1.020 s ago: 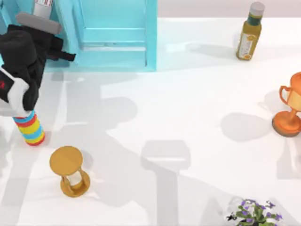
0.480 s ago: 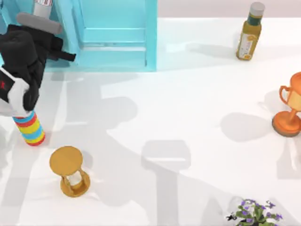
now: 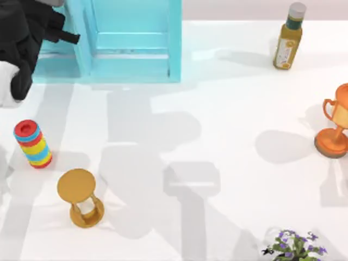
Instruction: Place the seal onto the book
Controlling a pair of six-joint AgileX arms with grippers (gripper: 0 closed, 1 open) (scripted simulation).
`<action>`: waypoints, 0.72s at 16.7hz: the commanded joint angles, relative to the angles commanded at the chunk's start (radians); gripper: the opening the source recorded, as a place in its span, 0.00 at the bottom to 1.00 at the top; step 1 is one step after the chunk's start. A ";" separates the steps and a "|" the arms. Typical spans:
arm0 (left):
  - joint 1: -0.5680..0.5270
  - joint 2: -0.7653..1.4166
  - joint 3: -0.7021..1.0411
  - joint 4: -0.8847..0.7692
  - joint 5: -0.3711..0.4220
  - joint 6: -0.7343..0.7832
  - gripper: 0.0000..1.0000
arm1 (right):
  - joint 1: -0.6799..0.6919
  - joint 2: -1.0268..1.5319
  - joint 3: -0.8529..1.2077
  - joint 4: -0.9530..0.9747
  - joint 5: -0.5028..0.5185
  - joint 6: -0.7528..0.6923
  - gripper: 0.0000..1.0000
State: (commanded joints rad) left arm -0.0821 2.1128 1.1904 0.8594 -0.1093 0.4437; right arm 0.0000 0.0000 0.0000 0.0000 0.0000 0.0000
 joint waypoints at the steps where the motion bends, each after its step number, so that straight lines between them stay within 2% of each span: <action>1: -0.001 -0.070 -0.008 -0.059 0.000 0.002 0.00 | 0.000 0.000 0.000 0.000 0.000 0.000 1.00; 6: -0.010 -0.457 -0.069 -0.286 -0.001 0.005 0.00 | 0.000 0.000 0.000 0.000 0.000 0.000 1.00; 12: -0.028 -0.721 -0.199 -0.454 -0.011 0.008 0.00 | 0.000 0.000 0.000 0.000 0.000 0.000 1.00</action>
State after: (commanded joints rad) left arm -0.1096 1.3923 0.9916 0.4055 -0.1206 0.4518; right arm 0.0000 0.0000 0.0000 0.0000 0.0000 0.0000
